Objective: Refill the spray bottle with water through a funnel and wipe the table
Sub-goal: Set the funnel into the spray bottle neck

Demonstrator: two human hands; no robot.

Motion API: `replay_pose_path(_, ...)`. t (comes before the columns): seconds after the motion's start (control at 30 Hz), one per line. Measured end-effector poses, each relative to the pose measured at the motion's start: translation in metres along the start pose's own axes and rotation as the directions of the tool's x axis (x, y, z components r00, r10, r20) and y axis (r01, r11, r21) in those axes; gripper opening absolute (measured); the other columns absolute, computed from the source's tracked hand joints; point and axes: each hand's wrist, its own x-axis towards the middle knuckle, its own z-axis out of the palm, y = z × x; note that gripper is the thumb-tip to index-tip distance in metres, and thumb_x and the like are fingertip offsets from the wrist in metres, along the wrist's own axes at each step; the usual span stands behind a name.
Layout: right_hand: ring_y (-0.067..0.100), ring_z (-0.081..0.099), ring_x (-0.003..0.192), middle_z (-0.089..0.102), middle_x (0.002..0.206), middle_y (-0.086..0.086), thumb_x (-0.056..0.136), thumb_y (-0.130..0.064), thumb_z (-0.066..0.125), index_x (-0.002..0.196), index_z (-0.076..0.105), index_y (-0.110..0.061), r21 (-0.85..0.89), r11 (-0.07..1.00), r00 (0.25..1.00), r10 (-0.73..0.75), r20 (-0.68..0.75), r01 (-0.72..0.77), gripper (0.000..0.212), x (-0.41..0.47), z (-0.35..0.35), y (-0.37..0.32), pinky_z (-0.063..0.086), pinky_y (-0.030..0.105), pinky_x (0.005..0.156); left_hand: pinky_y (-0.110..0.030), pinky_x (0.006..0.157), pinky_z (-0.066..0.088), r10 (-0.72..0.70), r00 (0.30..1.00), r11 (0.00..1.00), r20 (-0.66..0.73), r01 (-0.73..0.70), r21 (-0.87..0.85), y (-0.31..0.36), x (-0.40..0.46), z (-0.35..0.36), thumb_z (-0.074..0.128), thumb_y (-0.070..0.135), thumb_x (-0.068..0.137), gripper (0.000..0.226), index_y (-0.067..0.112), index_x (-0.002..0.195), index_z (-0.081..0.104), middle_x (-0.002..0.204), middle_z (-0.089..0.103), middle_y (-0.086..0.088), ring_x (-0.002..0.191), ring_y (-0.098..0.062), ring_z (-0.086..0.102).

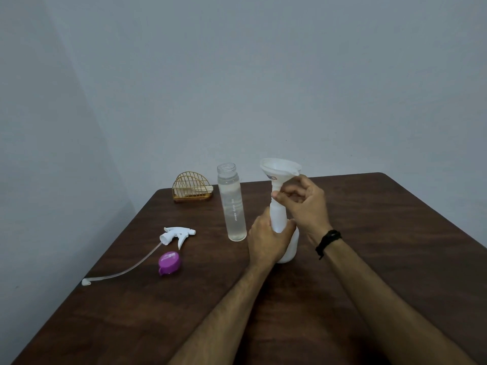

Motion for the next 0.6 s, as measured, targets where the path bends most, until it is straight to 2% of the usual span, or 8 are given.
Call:
replay_pose_path(0.23,0.007,0.072,0.082,0.075,0.087,-0.004,0.074,-0.022,0.086,0.126,0.062,-0.015,-0.107,0.990,0.996,-0.087,0.019,0.088,0.057,0.001,-0.007,0.004,0.056,0.021,0.075,-0.038,0.081,0.058,-0.003,1.000,1.000,0.008,0.003,0.006,0.001,-0.001,-0.001,0.063,0.060,0.080,0.048,0.027,0.115,0.058,0.102,0.070,0.009,0.094,-0.009,0.065)
replay_pose_path(0.33,0.008,0.072,0.085,0.075,0.088,-0.004,0.075,-0.018,0.085,0.125,0.062,-0.013,-0.091,0.992,0.995,-0.077,0.067,0.083,0.055,0.001,-0.012,0.007,0.056,0.023,0.076,-0.039,0.082,0.058,-0.010,1.000,1.000,0.003,0.010,0.012,0.001,-0.001,-0.001,0.058,0.063,0.079,0.050,0.028,0.114,0.058,0.101,0.070,0.008,0.094,-0.009,0.065)
replay_pose_path(0.43,0.013,0.070,0.093,0.072,0.100,-0.001,0.072,-0.017,0.088,0.118,0.064,-0.019,-0.067,0.994,0.993,-0.079,0.085,0.085,0.052,0.000,-0.014,0.009,0.058,0.027,0.081,-0.036,0.083,0.058,-0.010,1.000,1.000,0.006,0.010,-0.001,0.003,-0.003,-0.003,0.058,0.062,0.080,0.046,0.029,0.114,0.059,0.101,0.070,0.010,0.094,-0.007,0.065)
replay_pose_path(0.6,0.014,0.068,0.100,0.069,0.110,0.000,0.067,-0.014,0.090,0.124,0.057,-0.022,-0.054,0.997,0.986,-0.046,0.159,0.055,0.066,-0.004,-0.016,0.011,0.057,0.029,0.085,-0.035,0.080,0.057,-0.001,1.000,1.000,0.015,0.001,-0.020,0.005,-0.003,-0.006,0.063,0.056,0.084,0.036,0.029,0.108,0.060,0.098,0.070,0.010,0.092,-0.006,0.066)
